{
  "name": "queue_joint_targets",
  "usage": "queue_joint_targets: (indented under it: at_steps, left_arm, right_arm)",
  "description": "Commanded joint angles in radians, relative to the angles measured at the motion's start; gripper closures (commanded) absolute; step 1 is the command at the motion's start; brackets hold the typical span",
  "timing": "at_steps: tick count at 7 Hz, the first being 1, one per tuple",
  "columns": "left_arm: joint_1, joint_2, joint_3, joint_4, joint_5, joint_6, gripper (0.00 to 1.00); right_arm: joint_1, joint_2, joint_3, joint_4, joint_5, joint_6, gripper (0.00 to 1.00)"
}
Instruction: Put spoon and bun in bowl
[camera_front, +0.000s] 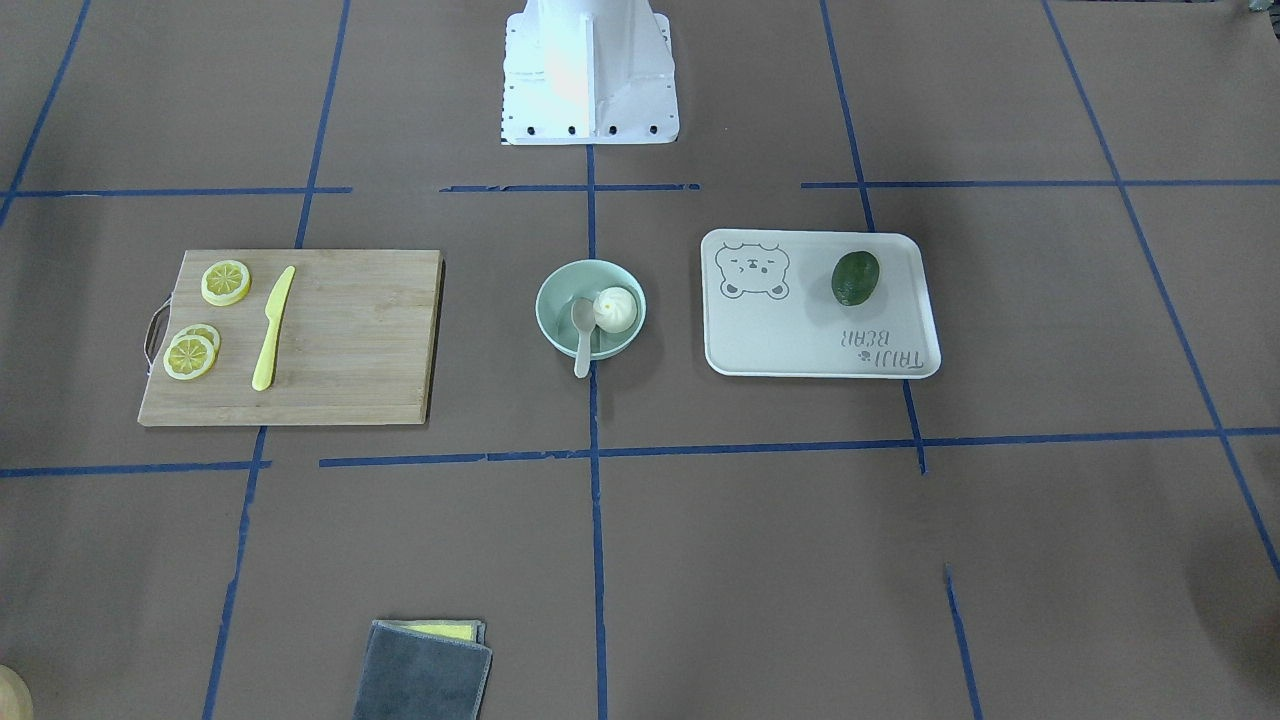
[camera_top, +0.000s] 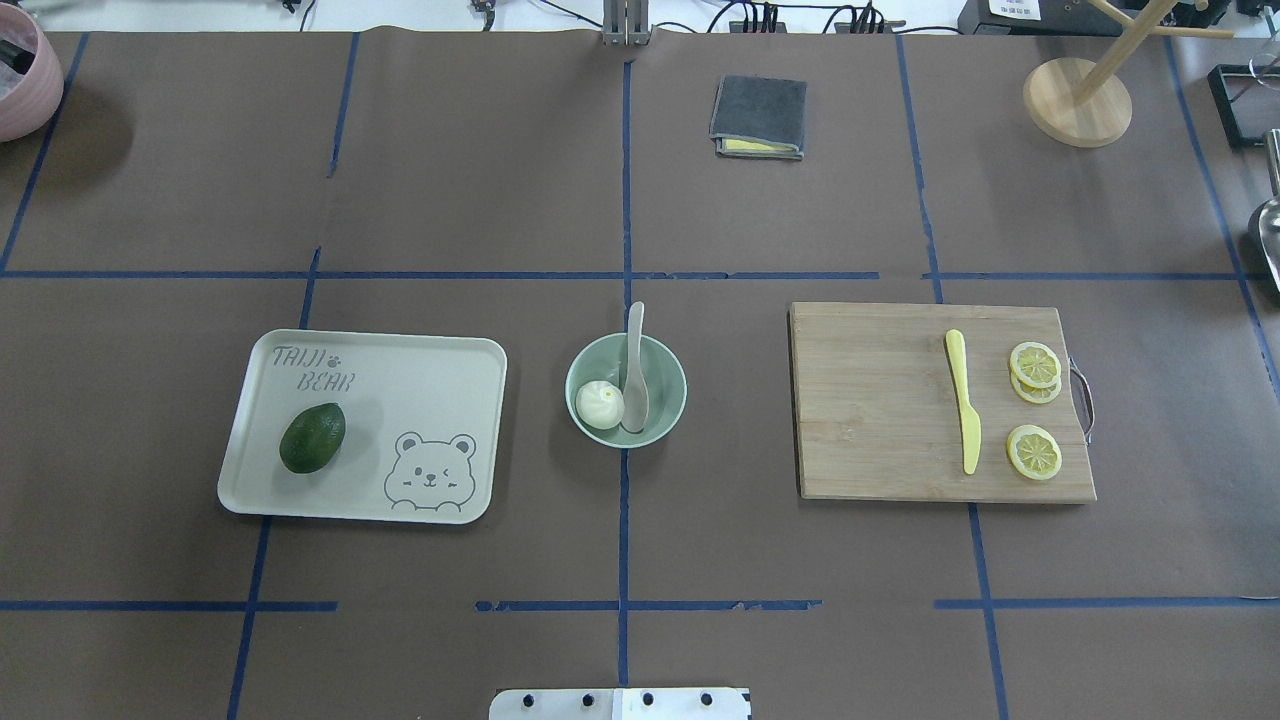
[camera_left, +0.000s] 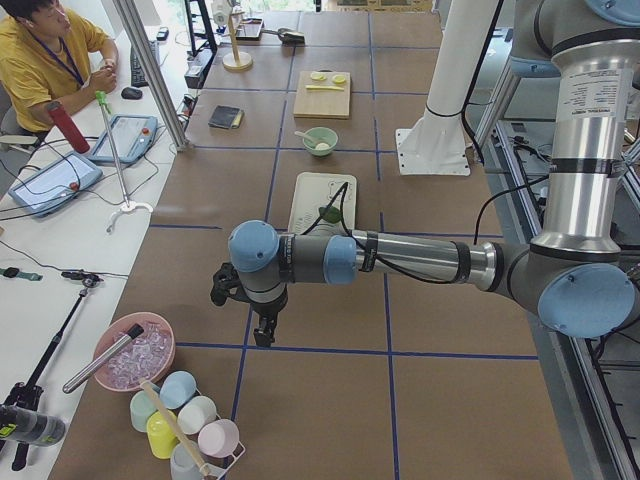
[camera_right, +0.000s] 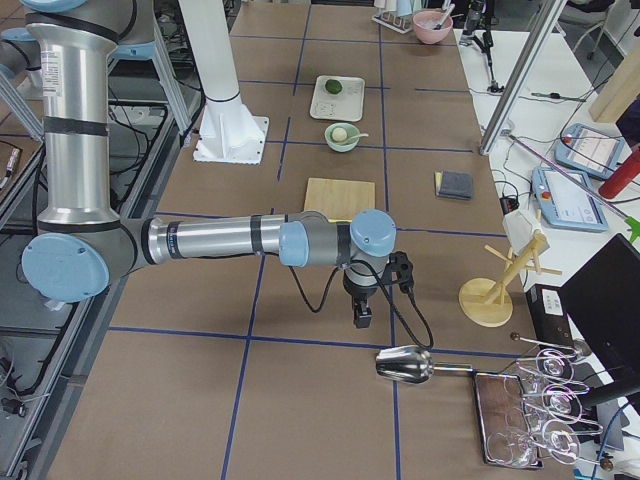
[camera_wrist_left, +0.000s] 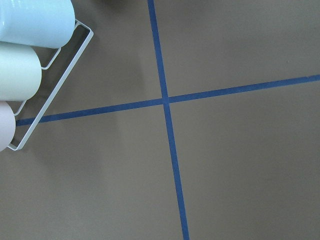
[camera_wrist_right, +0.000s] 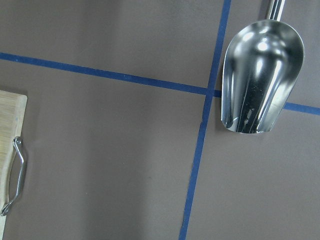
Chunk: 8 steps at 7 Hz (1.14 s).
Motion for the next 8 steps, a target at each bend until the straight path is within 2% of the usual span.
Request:
queue_joint_targets:
  at_steps: [1,8]
  left_arm:
    - [-0.001,0.000,0.000,-0.002,-0.001,-0.001,0.00]
    - [0.002,-0.020,0.000,-0.004,0.005,-0.001,0.00]
  right_arm:
    - [0.001,0.000,0.001,0.000,0.001,0.000,0.00]
    - [-0.001,0.000,0.001,0.003,-0.002,-0.002,0.00]
